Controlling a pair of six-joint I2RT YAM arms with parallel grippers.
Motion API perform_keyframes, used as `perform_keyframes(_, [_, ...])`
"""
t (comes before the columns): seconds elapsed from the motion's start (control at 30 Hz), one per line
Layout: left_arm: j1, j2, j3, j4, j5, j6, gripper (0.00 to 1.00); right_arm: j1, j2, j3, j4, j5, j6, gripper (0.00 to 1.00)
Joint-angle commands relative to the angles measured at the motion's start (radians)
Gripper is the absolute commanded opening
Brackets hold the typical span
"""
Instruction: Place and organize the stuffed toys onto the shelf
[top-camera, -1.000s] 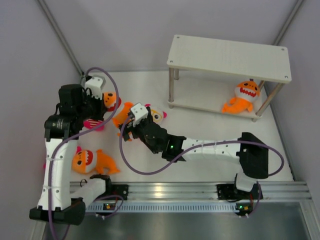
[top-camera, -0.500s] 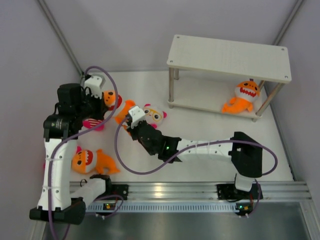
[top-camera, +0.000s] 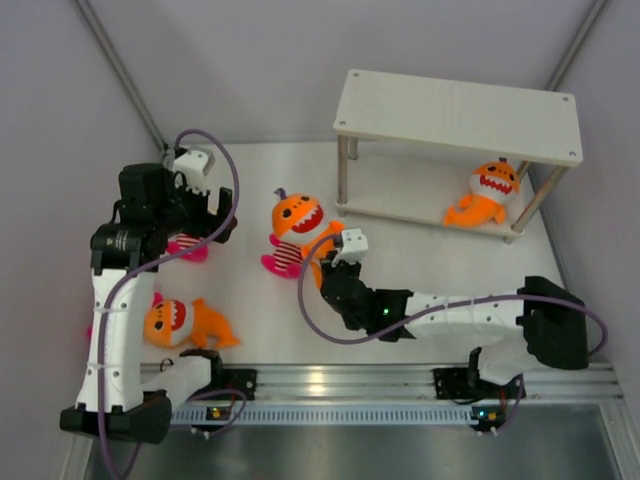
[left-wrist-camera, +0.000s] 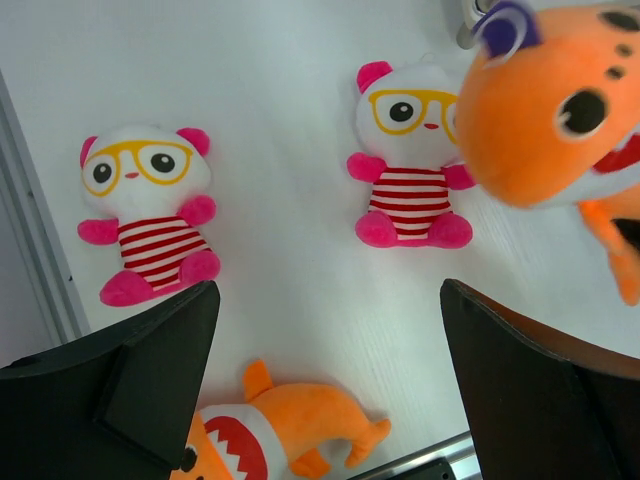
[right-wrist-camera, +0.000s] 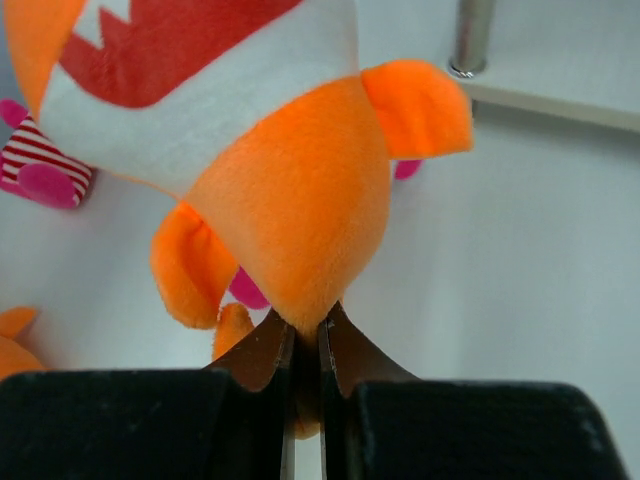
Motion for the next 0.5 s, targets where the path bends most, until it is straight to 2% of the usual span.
perform_keyframes(0.0, [0.001,0.006,0.011,0.018,0.007,0.006,0.98,-0.027,-0.119,-0.025,-0.242,0.109,0.331,0.00])
perform_keyframes(0.03, [0.001,0.008,0.008,0.018,0.011,0.006,0.98,-0.035,-0.128,-0.031,-0.388,0.113,0.381,0.00])
perform_keyframes(0.1, [0.001,0.008,0.000,0.018,0.013,0.009,0.98,-0.047,-0.152,-0.060,-0.507,0.159,0.544,0.00])
perform_keyframes(0.13, [0.001,0.008,-0.003,0.018,0.015,0.011,0.98,-0.052,-0.160,-0.072,-0.619,0.164,0.604,0.00])
perform_keyframes(0.17, [0.001,0.006,-0.006,0.020,0.016,0.012,0.98,-0.061,-0.168,-0.085,-0.669,0.164,0.738,0.00])
perform_keyframes(0.27, [0.001,0.000,-0.009,0.020,0.016,0.021,0.98,-0.123,-0.205,-0.122,-0.767,0.149,0.877,0.00])
perform_keyframes(0.33, [0.001,-0.003,-0.011,0.020,0.016,0.023,0.98,-0.176,-0.229,-0.135,-0.749,0.161,0.867,0.00])
perform_keyframes(0.47, [0.001,-0.012,-0.015,0.020,0.010,0.028,0.98,-0.323,-0.222,-0.093,-0.625,0.153,0.732,0.00])
